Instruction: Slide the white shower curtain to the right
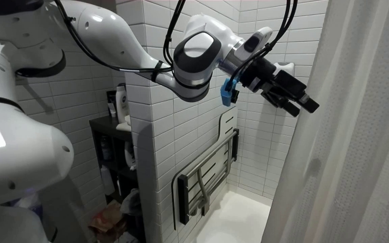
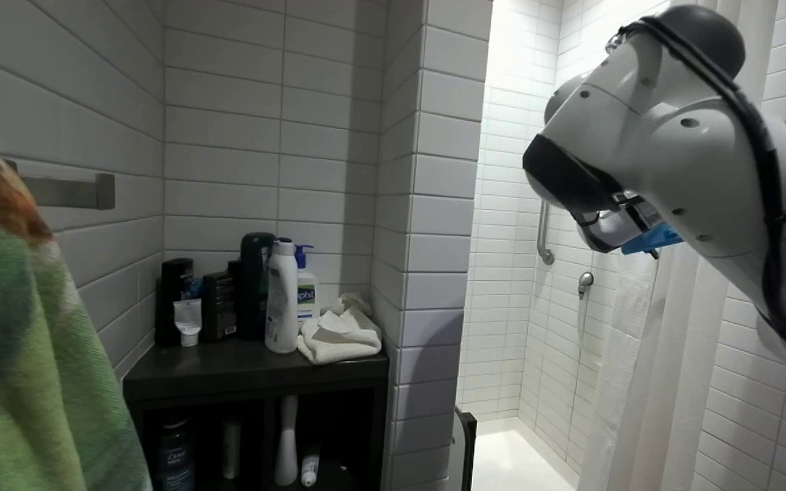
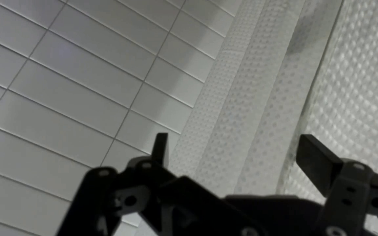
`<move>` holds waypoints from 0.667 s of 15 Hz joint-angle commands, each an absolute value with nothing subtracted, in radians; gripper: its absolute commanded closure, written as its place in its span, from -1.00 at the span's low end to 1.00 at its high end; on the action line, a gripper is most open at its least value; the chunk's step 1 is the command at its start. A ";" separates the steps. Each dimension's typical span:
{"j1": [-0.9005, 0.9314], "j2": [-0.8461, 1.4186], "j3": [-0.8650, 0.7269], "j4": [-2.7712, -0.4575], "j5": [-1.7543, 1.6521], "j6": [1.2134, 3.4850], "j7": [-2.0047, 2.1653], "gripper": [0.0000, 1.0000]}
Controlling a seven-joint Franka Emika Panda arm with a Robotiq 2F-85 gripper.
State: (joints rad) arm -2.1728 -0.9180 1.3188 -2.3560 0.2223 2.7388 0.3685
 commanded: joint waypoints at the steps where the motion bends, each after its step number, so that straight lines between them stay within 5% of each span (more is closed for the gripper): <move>1: -2.020 -0.736 1.215 -2.433 0.164 2.714 0.298 -1.00; 10: -1.455 -0.530 0.710 -2.565 0.090 2.507 0.184 -1.00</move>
